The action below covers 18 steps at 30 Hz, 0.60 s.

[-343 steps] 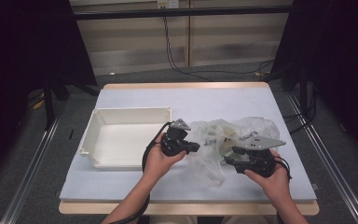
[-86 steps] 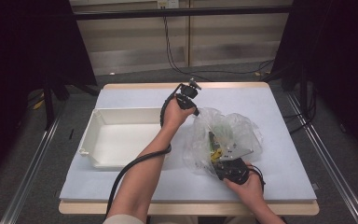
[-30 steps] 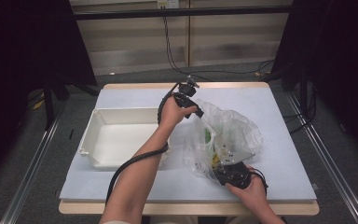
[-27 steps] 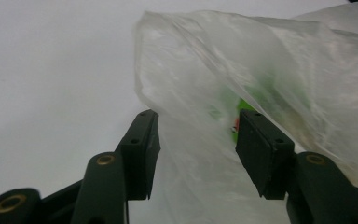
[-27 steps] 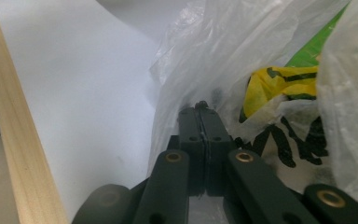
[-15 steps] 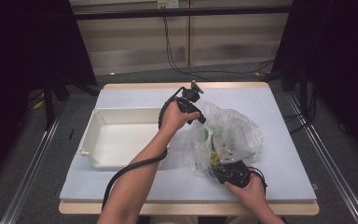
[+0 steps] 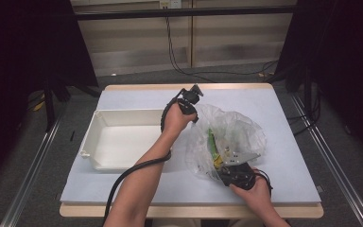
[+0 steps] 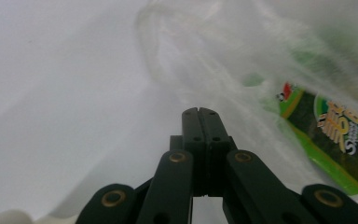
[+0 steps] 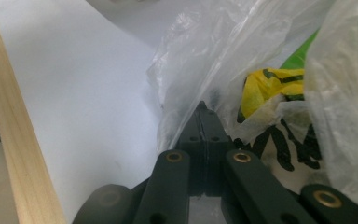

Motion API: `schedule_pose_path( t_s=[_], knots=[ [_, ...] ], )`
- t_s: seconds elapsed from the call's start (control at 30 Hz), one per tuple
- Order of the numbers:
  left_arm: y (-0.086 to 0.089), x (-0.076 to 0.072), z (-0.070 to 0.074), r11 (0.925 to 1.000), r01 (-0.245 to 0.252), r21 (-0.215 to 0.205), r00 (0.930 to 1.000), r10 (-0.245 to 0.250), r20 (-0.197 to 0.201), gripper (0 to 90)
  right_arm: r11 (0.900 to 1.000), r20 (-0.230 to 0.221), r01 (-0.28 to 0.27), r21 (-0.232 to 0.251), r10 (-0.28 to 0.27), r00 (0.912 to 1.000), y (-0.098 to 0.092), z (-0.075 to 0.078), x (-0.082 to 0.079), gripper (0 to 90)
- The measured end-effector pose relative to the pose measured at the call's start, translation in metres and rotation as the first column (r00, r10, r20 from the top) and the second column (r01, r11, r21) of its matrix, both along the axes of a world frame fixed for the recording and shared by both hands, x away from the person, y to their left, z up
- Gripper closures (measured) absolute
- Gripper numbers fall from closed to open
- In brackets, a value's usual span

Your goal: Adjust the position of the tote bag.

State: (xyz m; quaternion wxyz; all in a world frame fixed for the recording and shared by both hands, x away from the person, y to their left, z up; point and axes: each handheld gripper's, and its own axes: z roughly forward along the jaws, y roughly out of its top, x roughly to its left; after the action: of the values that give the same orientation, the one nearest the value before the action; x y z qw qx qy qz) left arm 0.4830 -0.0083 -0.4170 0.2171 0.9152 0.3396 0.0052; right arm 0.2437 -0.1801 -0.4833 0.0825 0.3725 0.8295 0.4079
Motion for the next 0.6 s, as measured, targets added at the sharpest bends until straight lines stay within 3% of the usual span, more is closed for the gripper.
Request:
schedule_pose_path(
  t_s=[0.27, 0.4, 0.5, 0.53, 0.6],
  knots=[
    [0.007, 0.001, -0.001, 0.9998, -0.010, 0.019, 0.9999, 0.009, 0.013, 90.0, 1.000, -0.004, 0.007, -0.012, -0.007, 1.0000, -0.002, 0.001, -0.001, 90.0],
    [0.009, 0.000, -0.001, 0.9986, -0.005, -0.053, 0.9999, 0.004, -0.012, 89.8, 1.000, -0.004, 0.015, -0.009, -0.015, 0.9999, -0.003, 0.002, -0.001, 88.2],
    [0.011, -0.003, 0.002, 0.9950, -0.011, -0.099, 0.9998, 0.010, -0.015, 80.1, 1.000, 0.005, 0.022, -0.007, -0.022, 0.9997, -0.004, 0.003, -0.001, 86.3],
    [0.012, -0.003, 0.005, 0.9953, 0.003, -0.097, 0.9998, -0.005, -0.021, 77.9, 1.000, 0.012, 0.025, -0.010, -0.024, 0.9996, -0.004, 0.004, 0.000, 85.5],
    [0.013, -0.005, 0.008, 0.9902, 0.002, -0.139, 0.9995, -0.006, -0.031, 73.9, 1.000, 0.009, 0.029, -0.010, -0.029, 0.9995, -0.005, 0.005, 0.000, 84.7]
  ],
)
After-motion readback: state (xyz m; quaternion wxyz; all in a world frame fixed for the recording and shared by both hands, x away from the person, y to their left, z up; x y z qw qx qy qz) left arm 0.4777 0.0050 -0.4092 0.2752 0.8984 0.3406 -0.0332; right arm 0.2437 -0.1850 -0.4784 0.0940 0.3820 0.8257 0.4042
